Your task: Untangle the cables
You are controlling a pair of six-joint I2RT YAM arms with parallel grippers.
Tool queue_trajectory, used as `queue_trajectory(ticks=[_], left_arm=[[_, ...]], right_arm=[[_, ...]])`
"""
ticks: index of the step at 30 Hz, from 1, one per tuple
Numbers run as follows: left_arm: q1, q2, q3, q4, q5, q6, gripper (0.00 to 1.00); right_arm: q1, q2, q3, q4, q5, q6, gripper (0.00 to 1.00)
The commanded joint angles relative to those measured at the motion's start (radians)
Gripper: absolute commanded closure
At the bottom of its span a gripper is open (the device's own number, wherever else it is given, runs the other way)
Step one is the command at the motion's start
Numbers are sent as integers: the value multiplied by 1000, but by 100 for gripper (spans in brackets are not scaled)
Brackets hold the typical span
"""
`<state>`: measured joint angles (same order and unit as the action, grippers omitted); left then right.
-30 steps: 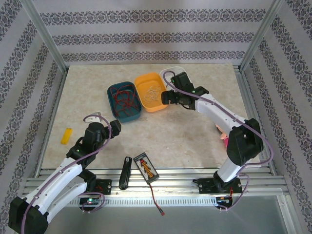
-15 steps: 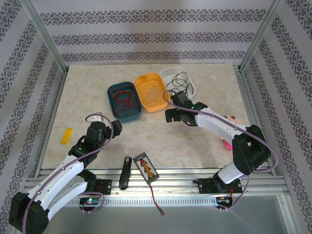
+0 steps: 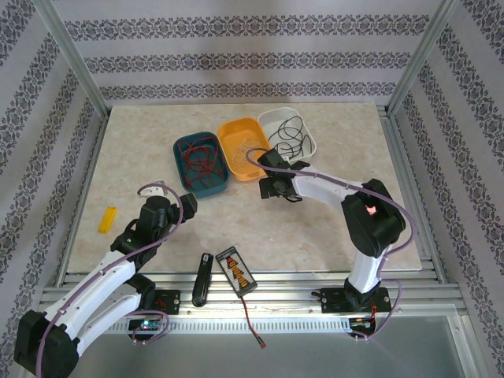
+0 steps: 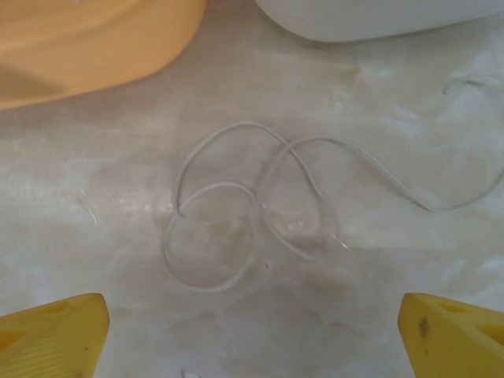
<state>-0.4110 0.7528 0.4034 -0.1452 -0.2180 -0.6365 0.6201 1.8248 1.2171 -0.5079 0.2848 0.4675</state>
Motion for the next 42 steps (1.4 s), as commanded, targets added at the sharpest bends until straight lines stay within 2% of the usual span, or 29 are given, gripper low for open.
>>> queue_trajectory(ticks=[1, 6, 14, 19, 21, 28, 31, 35, 42], left_arm=[[1, -4, 3, 26, -11, 6, 1], [1, -4, 2, 23, -11, 5, 1], [1, -5, -2, 23, -12, 4, 1], [1, -4, -2, 23, -12, 3, 1], [1, -5, -3, 22, -12, 0, 1], [1, -5, -3, 22, -15, 0, 1], [1, -5, -2, 23, -14, 0, 1], [1, -7, -1, 16, -14, 1, 1], [1, -17, 2, 7, -24, 6, 1]], right_arm=[[13, 49, 55, -27, 38, 18, 8], [13, 101, 95, -32, 63, 36, 10], [12, 139, 90, -23, 65, 36, 26], [3, 145, 59, -11, 53, 42, 43], [-5, 143, 47, -5, 38, 44, 47], [-20, 122, -4, 11, 9, 47, 54], [-22, 120, -17, 5, 6, 46, 63], [-29, 91, -47, -8, 17, 56, 69], [-77, -43, -136, -38, 32, 48, 91]])
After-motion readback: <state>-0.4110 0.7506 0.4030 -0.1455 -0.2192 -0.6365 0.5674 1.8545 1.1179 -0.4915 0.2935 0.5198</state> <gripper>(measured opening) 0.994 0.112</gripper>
